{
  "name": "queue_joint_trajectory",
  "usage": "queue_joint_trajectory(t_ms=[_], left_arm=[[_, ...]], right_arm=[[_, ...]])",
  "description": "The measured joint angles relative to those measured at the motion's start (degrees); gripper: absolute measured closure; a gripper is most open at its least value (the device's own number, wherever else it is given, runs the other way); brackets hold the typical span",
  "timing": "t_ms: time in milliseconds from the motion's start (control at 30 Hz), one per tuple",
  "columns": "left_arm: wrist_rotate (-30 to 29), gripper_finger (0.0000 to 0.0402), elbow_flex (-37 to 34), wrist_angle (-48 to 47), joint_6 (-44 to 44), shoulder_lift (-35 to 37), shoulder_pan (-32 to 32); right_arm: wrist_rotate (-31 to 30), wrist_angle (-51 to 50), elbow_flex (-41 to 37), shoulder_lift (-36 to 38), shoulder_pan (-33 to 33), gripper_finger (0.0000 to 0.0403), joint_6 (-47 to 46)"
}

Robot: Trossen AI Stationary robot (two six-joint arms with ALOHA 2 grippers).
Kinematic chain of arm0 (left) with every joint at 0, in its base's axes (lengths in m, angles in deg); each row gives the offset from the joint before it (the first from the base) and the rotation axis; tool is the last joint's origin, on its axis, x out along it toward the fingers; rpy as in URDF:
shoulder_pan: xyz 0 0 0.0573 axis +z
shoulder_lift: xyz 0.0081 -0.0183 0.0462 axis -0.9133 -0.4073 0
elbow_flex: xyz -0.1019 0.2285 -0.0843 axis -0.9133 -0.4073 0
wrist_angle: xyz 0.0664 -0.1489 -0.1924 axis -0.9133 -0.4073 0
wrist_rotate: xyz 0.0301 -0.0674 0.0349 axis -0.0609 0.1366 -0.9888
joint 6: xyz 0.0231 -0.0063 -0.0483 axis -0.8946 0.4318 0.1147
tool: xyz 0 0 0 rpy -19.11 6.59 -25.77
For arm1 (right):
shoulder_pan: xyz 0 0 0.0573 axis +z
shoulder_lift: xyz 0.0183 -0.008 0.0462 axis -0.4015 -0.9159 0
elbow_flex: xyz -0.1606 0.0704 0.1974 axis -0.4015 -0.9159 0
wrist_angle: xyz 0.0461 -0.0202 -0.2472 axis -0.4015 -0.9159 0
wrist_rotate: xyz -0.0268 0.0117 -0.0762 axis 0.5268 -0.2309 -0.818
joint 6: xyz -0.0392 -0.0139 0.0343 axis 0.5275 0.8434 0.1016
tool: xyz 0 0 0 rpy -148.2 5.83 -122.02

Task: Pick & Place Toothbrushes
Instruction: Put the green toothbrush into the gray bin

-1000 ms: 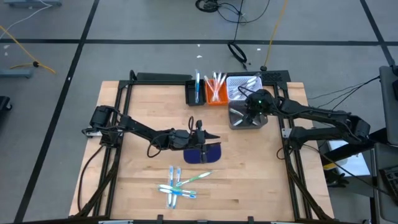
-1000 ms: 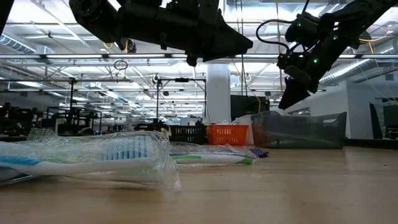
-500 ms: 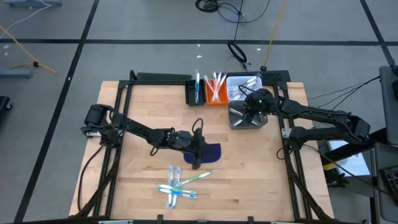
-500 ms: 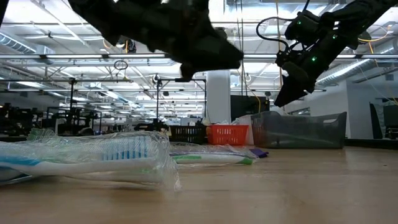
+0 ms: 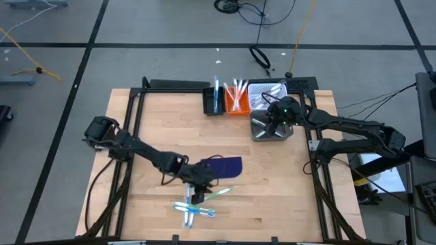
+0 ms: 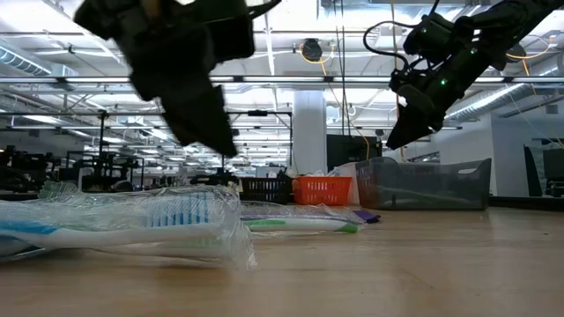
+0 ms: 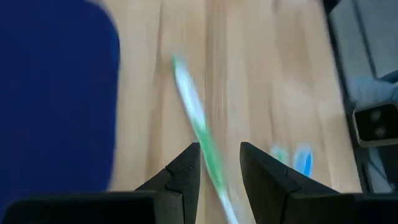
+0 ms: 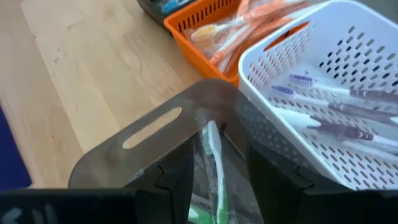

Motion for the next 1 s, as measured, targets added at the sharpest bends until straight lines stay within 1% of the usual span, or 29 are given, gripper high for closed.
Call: queue_joint_trajectory(t_ms=[167, 333, 433, 533, 600, 667, 733, 833, 1000], left_arm=[[-0.1, 0.0288, 0.0, -3.0, 5.9, 0.0, -2.9], [-0.7, 0.0289, 0.0, -4.1, 9.7, -0.3, -5.2], [-2.0, 0.0289, 0.0, -4.6, 12.1, -1.0, -6.0], [-2.8, 0.0289, 0.0, -7.7, 14.1, -1.6, -6.6], [-3.2, 0.0289, 0.0, -7.3, 15.5, -2.3, -6.6], [-3.0, 0.0289, 0.0, -8.5, 16.1, -2.5, -6.6], [-2.8, 0.0289, 0.0, -6.8, 17.0, -3.1, -6.6], [-2.7, 0.0289, 0.0, -6.8, 17.1, -3.3, -6.9], [-2.6, 0.0289, 0.0, -6.0, 17.5, -6.0, -7.5]], right_arm=[[0.0, 1.9, 0.0, 0.0, 0.0, 0.0267, 0.0], [0.0, 1.9, 0.0, 0.0, 0.0, 0.0266, 0.0], [0.0, 1.8, 0.0, 0.0, 0.0, 0.0267, 0.0], [0.0, 1.9, 0.0, 0.0, 0.0, 0.0268, 0.0], [0.0, 1.9, 0.0, 0.0, 0.0, 0.0268, 0.0], [0.0, 1.9, 0.0, 0.0, 0.0, 0.0268, 0.0], [0.0, 1.8, 0.0, 0.0, 0.0, 0.027, 0.0], [0.0, 1.8, 0.0, 0.0, 0.0, 0.027, 0.0], [0.0, 1.8, 0.0, 0.0, 0.0, 0.0267, 0.1]])
